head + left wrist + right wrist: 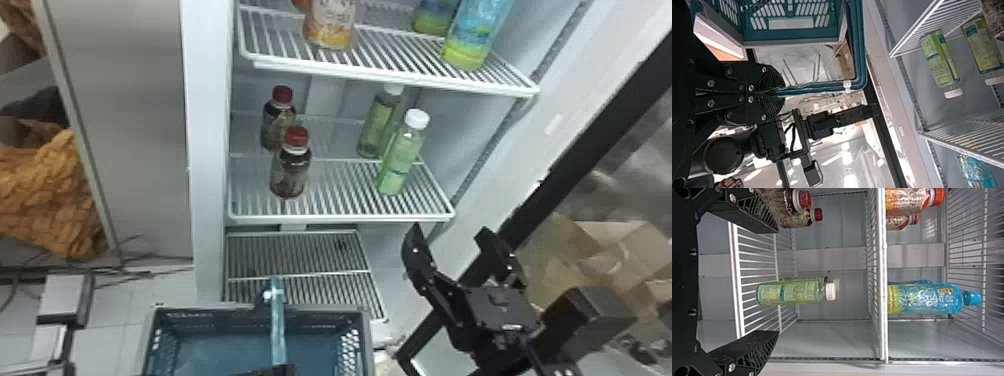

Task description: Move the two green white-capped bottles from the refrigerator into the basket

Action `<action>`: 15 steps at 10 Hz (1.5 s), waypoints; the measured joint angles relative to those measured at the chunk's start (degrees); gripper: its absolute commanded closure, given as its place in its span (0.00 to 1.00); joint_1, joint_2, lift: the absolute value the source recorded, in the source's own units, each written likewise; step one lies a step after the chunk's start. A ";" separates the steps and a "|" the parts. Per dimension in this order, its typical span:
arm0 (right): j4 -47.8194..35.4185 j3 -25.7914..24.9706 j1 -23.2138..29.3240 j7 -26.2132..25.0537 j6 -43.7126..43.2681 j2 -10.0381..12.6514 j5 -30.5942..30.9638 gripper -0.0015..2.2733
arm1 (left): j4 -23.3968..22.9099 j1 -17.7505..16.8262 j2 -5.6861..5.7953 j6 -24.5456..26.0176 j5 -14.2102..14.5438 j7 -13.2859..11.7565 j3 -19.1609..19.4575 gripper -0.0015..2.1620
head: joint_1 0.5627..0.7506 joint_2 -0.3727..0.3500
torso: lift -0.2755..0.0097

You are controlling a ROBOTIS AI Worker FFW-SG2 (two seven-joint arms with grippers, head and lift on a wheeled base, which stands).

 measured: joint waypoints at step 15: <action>17.35 -1.65 -15.43 0.08 -1.60 -1.41 1.09 0.05 | 0.00 -0.37 -0.09 0.14 -0.09 0.06 0.13 0.53 | 0.70 0.03 | 0.04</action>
